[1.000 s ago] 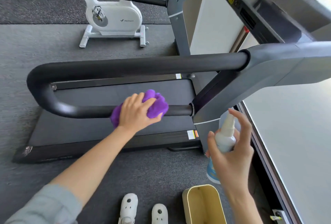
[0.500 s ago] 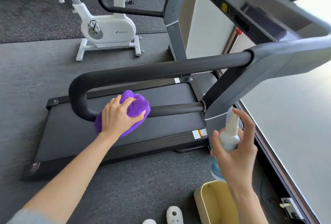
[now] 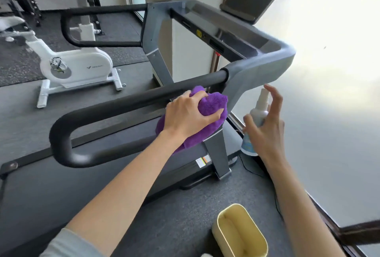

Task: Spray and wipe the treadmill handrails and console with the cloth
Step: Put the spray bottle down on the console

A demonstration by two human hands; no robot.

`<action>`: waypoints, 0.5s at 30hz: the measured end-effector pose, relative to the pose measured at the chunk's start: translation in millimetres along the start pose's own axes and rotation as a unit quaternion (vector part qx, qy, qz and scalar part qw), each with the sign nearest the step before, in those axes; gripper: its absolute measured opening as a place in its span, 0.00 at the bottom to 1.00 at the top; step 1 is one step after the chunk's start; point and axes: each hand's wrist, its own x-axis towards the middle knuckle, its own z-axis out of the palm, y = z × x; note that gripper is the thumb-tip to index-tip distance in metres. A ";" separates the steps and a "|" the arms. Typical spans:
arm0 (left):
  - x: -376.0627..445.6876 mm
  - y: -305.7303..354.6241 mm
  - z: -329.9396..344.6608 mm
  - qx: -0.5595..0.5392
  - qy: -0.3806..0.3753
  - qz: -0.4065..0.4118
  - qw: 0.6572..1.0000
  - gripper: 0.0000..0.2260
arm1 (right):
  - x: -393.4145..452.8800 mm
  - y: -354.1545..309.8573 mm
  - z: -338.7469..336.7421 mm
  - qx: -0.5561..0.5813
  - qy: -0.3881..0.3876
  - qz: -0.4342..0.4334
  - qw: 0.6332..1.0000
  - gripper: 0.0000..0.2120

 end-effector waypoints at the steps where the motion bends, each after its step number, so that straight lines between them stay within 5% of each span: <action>1: 13.6 13.0 -1.7 -0.004 0.006 0.017 1.000 0.24 | 10.8 -0.8 -6.9 0.002 0.001 -0.006 1.000 0.31; 15: 187.3 51.0 15.2 0.020 0.032 0.037 0.999 0.24 | 190.0 34.2 -31.7 0.012 0.006 -0.154 0.988 0.33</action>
